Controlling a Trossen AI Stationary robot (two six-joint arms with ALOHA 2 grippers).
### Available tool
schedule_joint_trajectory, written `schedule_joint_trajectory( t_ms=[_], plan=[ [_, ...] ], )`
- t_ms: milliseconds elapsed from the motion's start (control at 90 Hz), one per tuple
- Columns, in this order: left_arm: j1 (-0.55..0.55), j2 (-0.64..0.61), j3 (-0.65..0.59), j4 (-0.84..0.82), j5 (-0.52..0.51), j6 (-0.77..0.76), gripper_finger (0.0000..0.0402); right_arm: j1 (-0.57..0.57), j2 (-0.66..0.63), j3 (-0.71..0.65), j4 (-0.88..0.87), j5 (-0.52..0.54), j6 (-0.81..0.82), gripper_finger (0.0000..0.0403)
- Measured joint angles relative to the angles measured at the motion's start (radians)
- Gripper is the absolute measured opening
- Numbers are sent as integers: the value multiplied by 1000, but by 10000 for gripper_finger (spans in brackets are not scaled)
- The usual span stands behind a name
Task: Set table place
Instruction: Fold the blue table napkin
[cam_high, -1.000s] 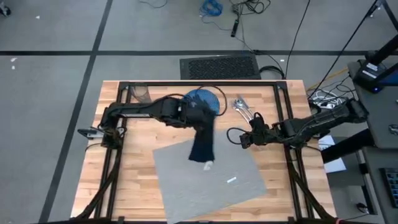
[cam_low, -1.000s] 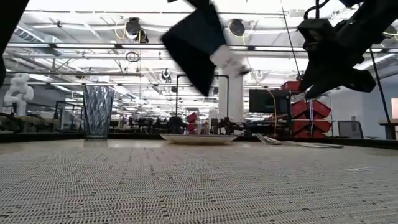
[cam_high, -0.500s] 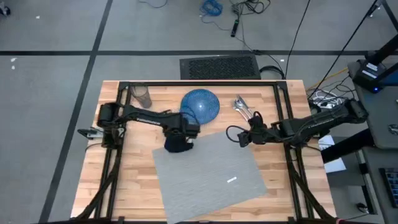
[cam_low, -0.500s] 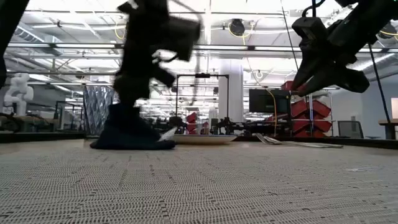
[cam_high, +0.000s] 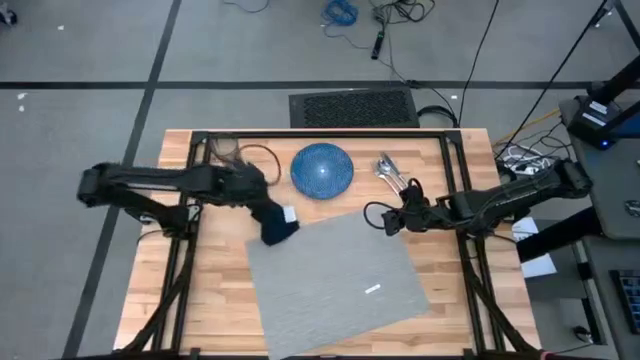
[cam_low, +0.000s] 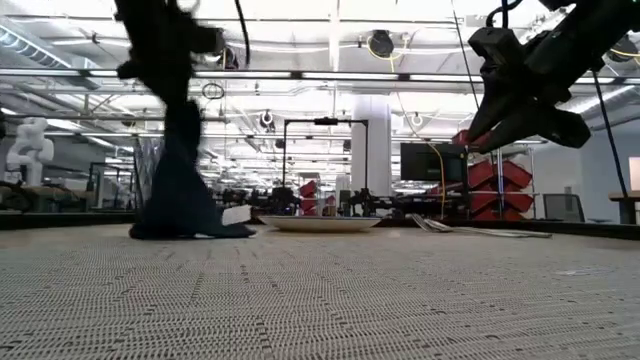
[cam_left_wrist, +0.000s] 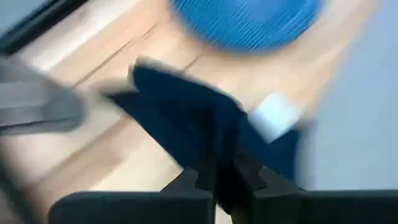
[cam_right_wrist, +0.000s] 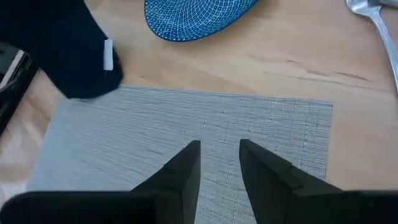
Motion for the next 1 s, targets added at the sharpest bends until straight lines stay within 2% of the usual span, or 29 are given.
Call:
schedule_joint_trajectory(
  t_ms=[144, 356, 633, 789, 1000],
  plan=[
    [-12, -78, 0, 181, 35, -15, 0, 0, 0, 0, 0, 16, -2, 100],
    [-57, -60, 0, 392, 165, 13, 0, 0, 0, 0, -6, 19, -10, 100],
    [-150, -39, 0, 486, 262, -18, 0, 0, 0, 0, -6, 11, -30, 100],
    [-240, -39, 0, 566, 360, -72, 0, 0, 0, 0, -6, 9, -39, 100],
    [-433, -39, 0, 588, 447, -199, 0, 0, 0, 0, -6, 4, -50, 100]
  ],
)
